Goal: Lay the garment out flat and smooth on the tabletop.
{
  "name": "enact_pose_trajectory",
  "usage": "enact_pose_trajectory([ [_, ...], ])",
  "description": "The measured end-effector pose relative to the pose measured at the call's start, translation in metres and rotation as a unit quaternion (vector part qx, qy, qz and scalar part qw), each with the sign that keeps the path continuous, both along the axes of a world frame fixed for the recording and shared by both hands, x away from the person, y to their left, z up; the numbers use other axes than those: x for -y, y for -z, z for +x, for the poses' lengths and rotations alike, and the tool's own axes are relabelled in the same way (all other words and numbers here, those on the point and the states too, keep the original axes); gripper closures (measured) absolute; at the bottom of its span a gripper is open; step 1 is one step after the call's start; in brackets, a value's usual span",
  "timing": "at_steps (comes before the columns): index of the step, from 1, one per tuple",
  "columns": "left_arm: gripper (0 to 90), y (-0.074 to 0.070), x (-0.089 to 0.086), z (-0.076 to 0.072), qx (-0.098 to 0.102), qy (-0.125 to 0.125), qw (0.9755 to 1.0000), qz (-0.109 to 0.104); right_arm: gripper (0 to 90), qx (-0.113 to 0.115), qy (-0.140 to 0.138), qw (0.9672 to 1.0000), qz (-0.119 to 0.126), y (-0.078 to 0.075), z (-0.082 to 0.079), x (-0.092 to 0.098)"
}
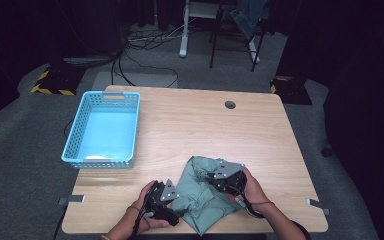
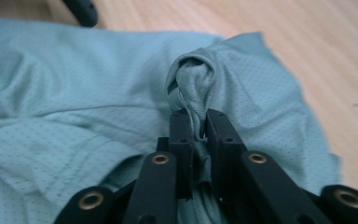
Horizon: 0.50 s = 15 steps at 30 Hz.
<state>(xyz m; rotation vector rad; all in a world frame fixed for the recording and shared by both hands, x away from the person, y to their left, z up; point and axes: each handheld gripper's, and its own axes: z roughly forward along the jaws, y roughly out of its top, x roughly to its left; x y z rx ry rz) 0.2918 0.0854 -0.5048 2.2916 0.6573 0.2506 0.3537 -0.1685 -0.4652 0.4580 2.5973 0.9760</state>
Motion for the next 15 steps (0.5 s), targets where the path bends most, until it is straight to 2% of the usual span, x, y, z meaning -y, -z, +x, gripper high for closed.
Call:
enact_pose_trajectory([
  [7,9.9,0.000,0.000,0.000,0.000,0.001,1.0000,0.000,83.1,0.026,0.023,0.9993,0.016,-0.022,0.012,0.004],
  [11,9.9,0.000,0.000,0.001,0.001,0.003,1.0000,0.000,83.1,0.040,0.029,0.9987,0.008,-0.032,0.023,0.002],
  [15,10.0,0.000,0.000,0.000,0.001,0.002,1.0000,0.000,83.1,0.042,0.040,0.9983,0.006,-0.037,0.038,0.001],
])
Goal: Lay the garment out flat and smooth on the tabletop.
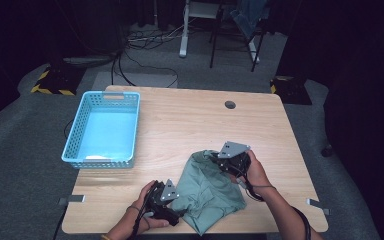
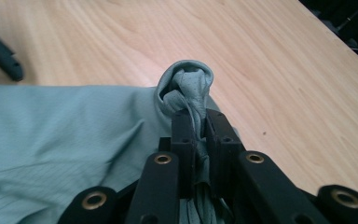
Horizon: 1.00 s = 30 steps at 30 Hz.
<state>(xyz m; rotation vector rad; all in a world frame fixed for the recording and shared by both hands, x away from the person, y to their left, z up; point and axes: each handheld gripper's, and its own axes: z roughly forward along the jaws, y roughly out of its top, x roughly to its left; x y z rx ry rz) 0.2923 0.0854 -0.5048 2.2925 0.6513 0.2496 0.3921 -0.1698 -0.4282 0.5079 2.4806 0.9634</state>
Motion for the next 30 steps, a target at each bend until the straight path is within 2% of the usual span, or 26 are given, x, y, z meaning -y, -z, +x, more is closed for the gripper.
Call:
enact_pose_trajectory([
  [8,10.0,0.000,0.000,0.000,0.000,-0.001,1.0000,0.000,83.2,-0.004,0.013,0.9999,0.003,-0.001,0.029,-0.006],
  [17,10.0,0.000,0.000,0.000,0.000,-0.002,1.0000,-0.001,83.2,-0.012,0.029,0.9995,0.003,0.003,0.048,-0.014],
  [21,9.9,0.000,0.000,0.000,-0.001,-0.002,1.0000,-0.001,83.2,-0.011,0.038,0.9992,-0.007,0.005,0.058,-0.018],
  [30,10.0,0.000,0.000,-0.001,0.000,-0.002,1.0000,0.000,83.3,-0.021,0.062,0.9977,-0.013,0.014,0.081,-0.022],
])
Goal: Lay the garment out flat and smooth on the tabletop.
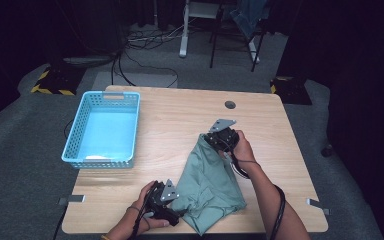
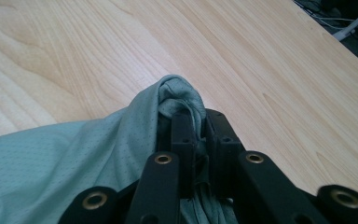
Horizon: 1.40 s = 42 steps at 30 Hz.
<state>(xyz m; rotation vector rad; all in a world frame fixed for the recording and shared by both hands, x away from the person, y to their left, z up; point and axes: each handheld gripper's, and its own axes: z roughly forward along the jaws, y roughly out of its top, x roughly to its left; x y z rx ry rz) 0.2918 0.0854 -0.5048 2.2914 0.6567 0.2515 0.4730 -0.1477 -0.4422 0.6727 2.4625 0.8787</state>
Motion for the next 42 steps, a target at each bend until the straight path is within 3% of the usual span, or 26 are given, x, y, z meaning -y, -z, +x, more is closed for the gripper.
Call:
enact_pose_trajectory([
  [10,10.0,0.000,0.000,0.000,0.000,0.000,1.0000,0.000,83.3,-0.012,0.020,0.9997,-0.011,0.015,0.019,-0.001],
  [25,10.0,0.000,0.001,0.000,0.001,-0.001,1.0000,0.000,82.2,-0.034,0.040,0.9966,-0.064,0.036,0.037,-0.006],
  [29,10.0,0.000,0.002,0.001,0.000,-0.002,1.0000,-0.001,78.6,-0.032,0.049,0.9964,-0.062,0.038,0.039,-0.003],
  [36,10.0,0.000,0.002,0.001,0.000,-0.001,1.0000,-0.002,54.0,-0.026,0.069,0.9965,-0.040,0.036,0.040,0.002],
  [42,10.0,0.000,0.002,0.001,0.000,-0.001,1.0000,-0.001,34.3,-0.019,0.072,0.9970,-0.023,0.015,0.032,0.018],
])
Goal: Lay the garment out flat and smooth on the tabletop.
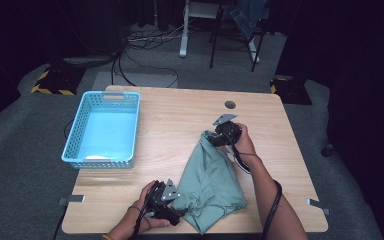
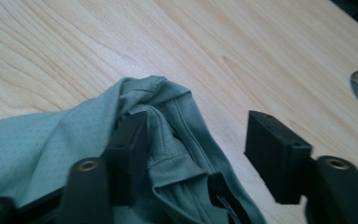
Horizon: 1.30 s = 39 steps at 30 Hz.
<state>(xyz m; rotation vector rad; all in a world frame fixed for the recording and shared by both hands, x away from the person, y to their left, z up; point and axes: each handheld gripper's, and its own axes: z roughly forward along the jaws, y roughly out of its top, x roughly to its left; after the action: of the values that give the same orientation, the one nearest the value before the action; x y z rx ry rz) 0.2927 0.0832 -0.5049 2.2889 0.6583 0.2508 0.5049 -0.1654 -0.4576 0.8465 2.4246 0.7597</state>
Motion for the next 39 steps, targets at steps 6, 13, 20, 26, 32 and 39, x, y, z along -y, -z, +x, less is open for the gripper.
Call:
enact_pose_trajectory([
  [6,10.0,0.000,0.000,0.000,0.000,-0.001,1.0000,0.000,27.7,0.012,-0.003,0.9998,0.016,-0.020,-0.014,0.017],
  [13,9.9,0.000,0.000,-0.001,-0.002,-0.010,1.0000,0.001,27.5,0.008,-0.026,0.9986,0.046,-0.035,-0.060,0.041],
  [20,16.2,-0.011,0.000,-0.002,-0.018,-0.010,0.9997,0.013,27.4,-0.046,-0.067,0.9962,0.032,-0.007,-0.125,0.072],
  [26,18.9,-0.019,0.005,-0.001,-0.002,0.005,0.9998,0.017,27.7,-0.069,-0.067,0.9946,0.038,0.009,-0.154,0.090],
  [32,19.5,-0.012,0.019,0.003,0.004,0.025,0.9991,0.033,27.6,-0.067,-0.059,0.9956,0.028,0.021,-0.160,0.095],
  [39,17.2,-0.006,0.030,0.016,-0.013,0.013,0.9998,0.012,25.8,-0.045,-0.036,0.9983,0.005,0.022,-0.145,0.099],
])
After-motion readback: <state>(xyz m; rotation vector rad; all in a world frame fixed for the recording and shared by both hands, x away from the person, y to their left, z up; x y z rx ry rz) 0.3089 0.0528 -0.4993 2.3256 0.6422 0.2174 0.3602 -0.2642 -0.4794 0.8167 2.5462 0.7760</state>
